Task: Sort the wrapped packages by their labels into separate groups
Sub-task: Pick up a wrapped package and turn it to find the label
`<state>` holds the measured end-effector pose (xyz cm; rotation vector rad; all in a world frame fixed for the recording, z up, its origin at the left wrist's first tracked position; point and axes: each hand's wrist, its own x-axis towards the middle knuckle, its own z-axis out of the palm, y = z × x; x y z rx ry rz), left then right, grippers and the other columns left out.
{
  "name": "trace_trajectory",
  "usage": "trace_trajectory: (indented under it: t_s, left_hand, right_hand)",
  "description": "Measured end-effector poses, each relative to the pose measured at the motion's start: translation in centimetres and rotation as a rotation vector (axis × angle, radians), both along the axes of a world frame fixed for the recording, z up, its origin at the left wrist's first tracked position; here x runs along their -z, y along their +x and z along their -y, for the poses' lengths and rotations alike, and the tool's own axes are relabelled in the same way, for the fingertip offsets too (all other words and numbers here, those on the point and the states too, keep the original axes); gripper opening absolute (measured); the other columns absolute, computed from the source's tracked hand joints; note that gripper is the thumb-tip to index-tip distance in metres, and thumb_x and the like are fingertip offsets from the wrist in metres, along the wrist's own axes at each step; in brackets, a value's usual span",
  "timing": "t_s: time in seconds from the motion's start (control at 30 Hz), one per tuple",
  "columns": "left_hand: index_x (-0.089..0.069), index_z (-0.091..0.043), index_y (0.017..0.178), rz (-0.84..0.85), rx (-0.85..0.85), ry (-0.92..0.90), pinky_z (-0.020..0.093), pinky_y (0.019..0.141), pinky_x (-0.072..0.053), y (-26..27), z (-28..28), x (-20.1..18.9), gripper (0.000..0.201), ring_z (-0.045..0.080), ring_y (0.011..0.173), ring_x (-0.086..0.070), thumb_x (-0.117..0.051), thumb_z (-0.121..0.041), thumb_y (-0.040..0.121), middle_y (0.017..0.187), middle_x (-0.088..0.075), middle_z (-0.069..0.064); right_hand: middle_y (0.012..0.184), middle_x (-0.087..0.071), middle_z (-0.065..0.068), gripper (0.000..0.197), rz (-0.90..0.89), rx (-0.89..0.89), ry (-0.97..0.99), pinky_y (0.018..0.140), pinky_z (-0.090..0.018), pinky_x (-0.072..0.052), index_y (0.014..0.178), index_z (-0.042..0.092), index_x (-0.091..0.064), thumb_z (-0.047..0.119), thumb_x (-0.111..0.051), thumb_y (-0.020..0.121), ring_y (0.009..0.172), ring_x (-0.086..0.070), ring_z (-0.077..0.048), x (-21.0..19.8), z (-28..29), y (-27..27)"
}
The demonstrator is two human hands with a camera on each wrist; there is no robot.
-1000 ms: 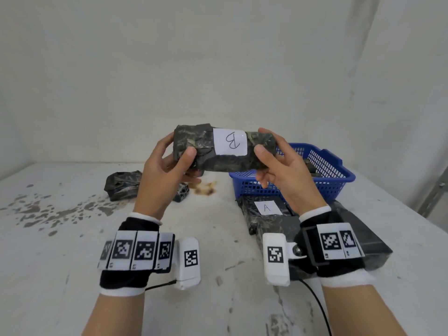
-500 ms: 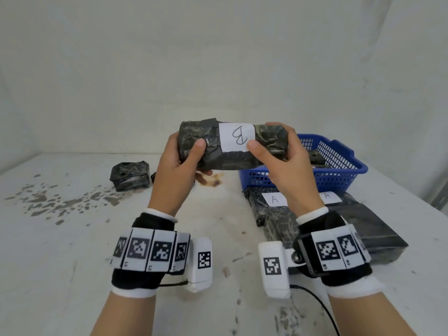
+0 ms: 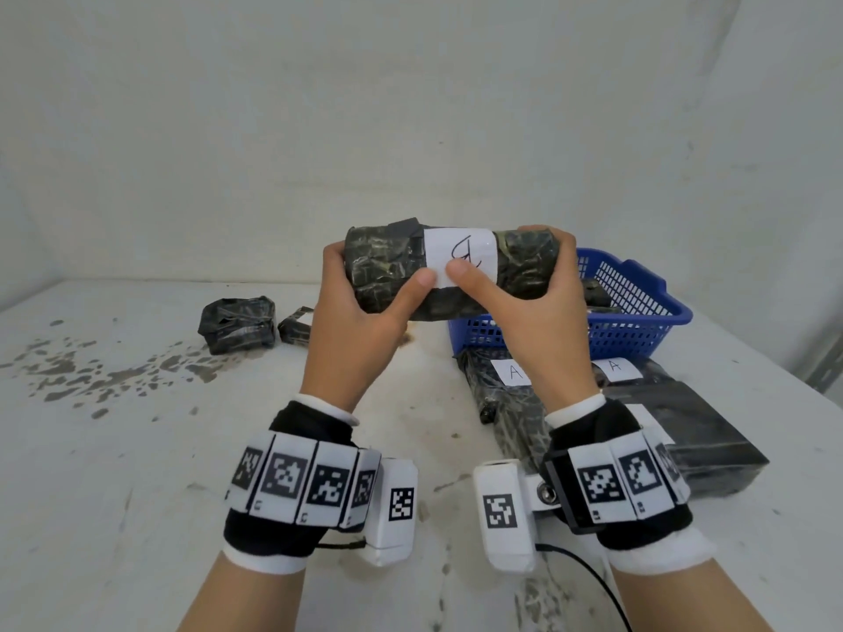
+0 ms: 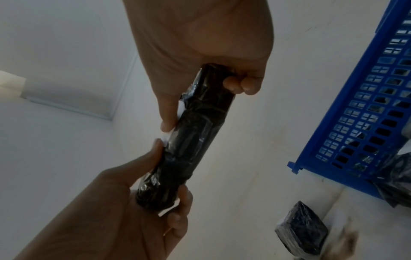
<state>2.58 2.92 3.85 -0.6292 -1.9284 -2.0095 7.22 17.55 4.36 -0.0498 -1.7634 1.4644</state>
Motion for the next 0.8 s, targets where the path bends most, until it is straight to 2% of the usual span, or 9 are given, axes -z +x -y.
trace_trajectory:
  t_s: [0.1,0.2,0.23,0.27,0.37,0.47,0.57,0.7,0.8]
  left_hand:
    - [-0.046,-0.019,0.121,-0.012,-0.005,0.017,0.016,0.057,-0.051,0.1,0.2,-0.1,0.053,0.000,0.083,-0.065,-0.075,-0.037,0.080,0.102,-0.064,-0.008]
    - [-0.046,-0.023,0.121,-0.025,-0.016,-0.005,0.033,0.081,-0.055,-0.3,0.6,0.0,0.052,0.006,0.098,-0.065,-0.072,-0.046,0.081,0.108,-0.065,-0.009]
    - [-0.046,-0.023,0.121,-0.019,-0.012,-0.012,0.033,0.084,-0.055,-0.4,0.7,-0.1,0.051,0.007,0.100,-0.065,-0.070,-0.046,0.082,0.109,-0.065,-0.009]
    - [-0.047,-0.023,0.121,-0.006,-0.003,-0.015,0.029,0.082,-0.054,-0.4,0.9,-0.1,0.051,0.006,0.099,-0.064,-0.068,-0.048,0.082,0.109,-0.064,-0.009]
    - [-0.050,-0.027,0.114,0.046,0.012,-0.027,0.021,0.061,-0.051,-0.8,1.3,-0.1,0.036,0.011,0.087,-0.064,-0.064,-0.044,0.086,0.103,-0.065,-0.007]
    - [-0.054,-0.025,0.109,0.093,-0.003,-0.007,0.024,0.054,-0.048,-1.0,1.6,-0.2,0.027,0.015,0.076,-0.063,-0.060,-0.044,0.091,0.097,-0.066,-0.003]
    - [-0.060,-0.019,0.113,0.120,-0.020,0.035,0.036,0.066,-0.052,-1.0,1.8,-0.4,0.033,0.021,0.086,-0.066,-0.054,-0.046,0.095,0.100,-0.070,0.001]
    - [-0.065,-0.019,0.114,0.181,-0.011,0.056,0.030,0.069,-0.054,-0.9,1.8,-0.6,0.040,0.021,0.095,-0.068,-0.049,-0.050,0.095,0.108,-0.072,0.004]
    - [-0.067,-0.021,0.112,0.213,-0.004,0.047,0.046,0.081,-0.056,-0.9,1.8,-0.7,0.043,0.025,0.101,-0.068,-0.051,-0.056,0.093,0.105,-0.073,0.002]
  right_hand:
    - [0.097,-0.065,0.017,0.059,-0.025,-0.030,-0.019,0.076,-0.016,-0.054,0.122,0.021,-0.052,0.038,-0.084,0.075,0.086,-0.065,0.009,0.0,0.1,0.0]
    - [0.100,-0.065,0.012,0.044,-0.039,-0.083,-0.030,0.074,-0.013,-0.052,0.121,0.018,-0.054,0.030,-0.077,0.085,0.085,-0.064,0.009,-0.3,-0.4,0.0]
    - [0.099,-0.066,0.012,0.040,-0.034,-0.100,-0.026,0.073,-0.012,-0.051,0.119,0.019,-0.056,0.029,-0.076,0.086,0.084,-0.064,0.009,-0.3,-0.6,0.0]
    - [0.098,-0.067,0.013,0.038,-0.027,-0.116,-0.026,0.072,-0.012,-0.050,0.118,0.020,-0.057,0.031,-0.075,0.086,0.082,-0.064,0.007,-0.4,-0.8,0.1]
    - [0.096,-0.067,0.012,0.039,0.004,-0.163,-0.017,0.066,-0.013,-0.046,0.116,0.027,-0.059,0.041,-0.073,0.082,0.070,-0.058,0.005,-0.4,-1.1,0.1]
    - [0.093,-0.066,0.008,0.033,0.050,-0.209,-0.029,0.058,-0.014,-0.046,0.113,0.027,-0.062,0.044,-0.066,0.085,0.066,-0.057,-0.001,-0.4,-1.1,0.1]
    - [0.080,-0.063,0.005,0.010,0.063,-0.213,-0.083,0.050,-0.023,-0.044,0.100,0.025,-0.065,0.034,-0.060,0.098,0.058,-0.054,-0.012,-0.5,-1.2,0.0]
    - [0.083,-0.063,0.001,0.011,0.059,-0.207,-0.101,0.048,-0.024,-0.043,0.094,0.023,-0.066,0.028,-0.058,0.100,0.059,-0.056,-0.016,-0.5,-1.3,-0.1]
    - [0.079,-0.062,0.002,0.010,0.052,-0.193,-0.099,0.047,-0.022,-0.043,0.091,0.023,-0.067,0.025,-0.061,0.098,0.062,-0.055,-0.017,-0.5,-1.2,-0.2]
